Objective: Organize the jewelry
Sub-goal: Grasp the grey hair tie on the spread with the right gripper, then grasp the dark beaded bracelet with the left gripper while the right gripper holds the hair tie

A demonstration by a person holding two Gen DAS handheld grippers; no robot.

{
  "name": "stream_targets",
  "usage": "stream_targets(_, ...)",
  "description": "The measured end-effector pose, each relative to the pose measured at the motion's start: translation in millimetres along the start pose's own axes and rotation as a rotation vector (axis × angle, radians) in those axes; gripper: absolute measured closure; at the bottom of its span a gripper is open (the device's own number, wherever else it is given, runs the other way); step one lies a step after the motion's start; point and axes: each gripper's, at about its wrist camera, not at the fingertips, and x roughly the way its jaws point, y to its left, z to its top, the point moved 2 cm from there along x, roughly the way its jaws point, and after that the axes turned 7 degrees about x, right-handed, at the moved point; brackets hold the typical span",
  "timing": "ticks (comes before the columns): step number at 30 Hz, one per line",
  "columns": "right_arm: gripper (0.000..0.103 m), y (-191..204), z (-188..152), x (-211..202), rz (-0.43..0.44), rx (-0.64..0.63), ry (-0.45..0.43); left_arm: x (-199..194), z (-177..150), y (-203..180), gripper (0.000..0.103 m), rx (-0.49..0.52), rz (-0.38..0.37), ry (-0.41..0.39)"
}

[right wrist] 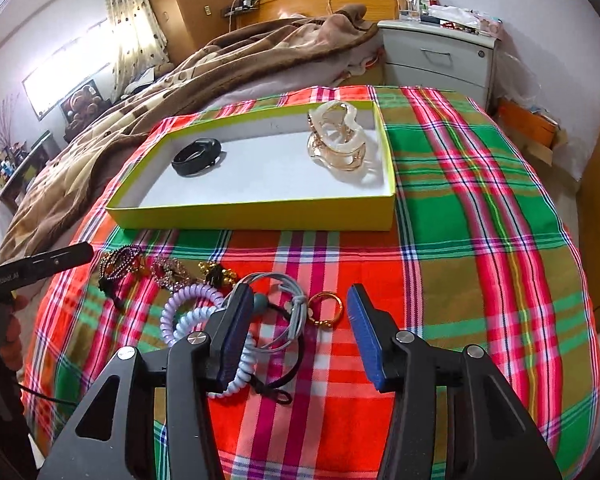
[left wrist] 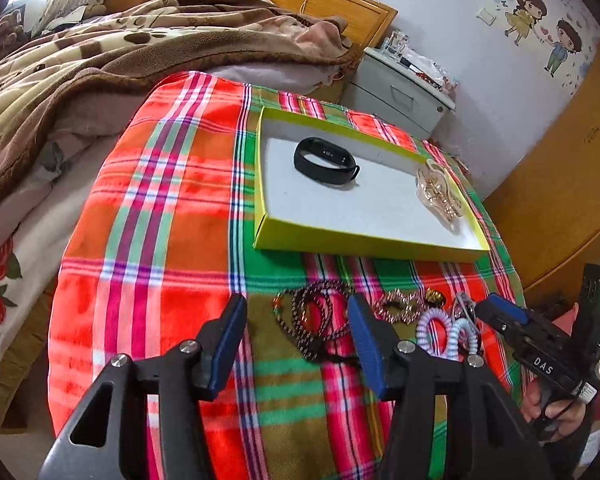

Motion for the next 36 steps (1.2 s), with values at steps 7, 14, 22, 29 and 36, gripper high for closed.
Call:
stream_targets(7,0.071,4,-5,6,0.005,-0.003,0.019,0,-11,7,0.049,-0.041,-0.035,0.028)
stream_targets(14,0.096,4,-7,8,0.011,-0.001,0.027,-4,-15,4,0.049,-0.030,-0.040,0.020)
stream_targets(22,0.097,-1,-6,-6,0.040,0.030,-0.024,-7,-13,10,0.049,-0.032,-0.011,0.011)
stream_targets(29,0.097,-5,3,-33,0.085,0.079,-0.120,-1,-14,9,0.049,-0.009,0.003,0.036)
stream_targets(36,0.097,-3,9,-48,0.103,0.093,-0.172,13,-10,-3,0.049,0.030,0.044,0.064)
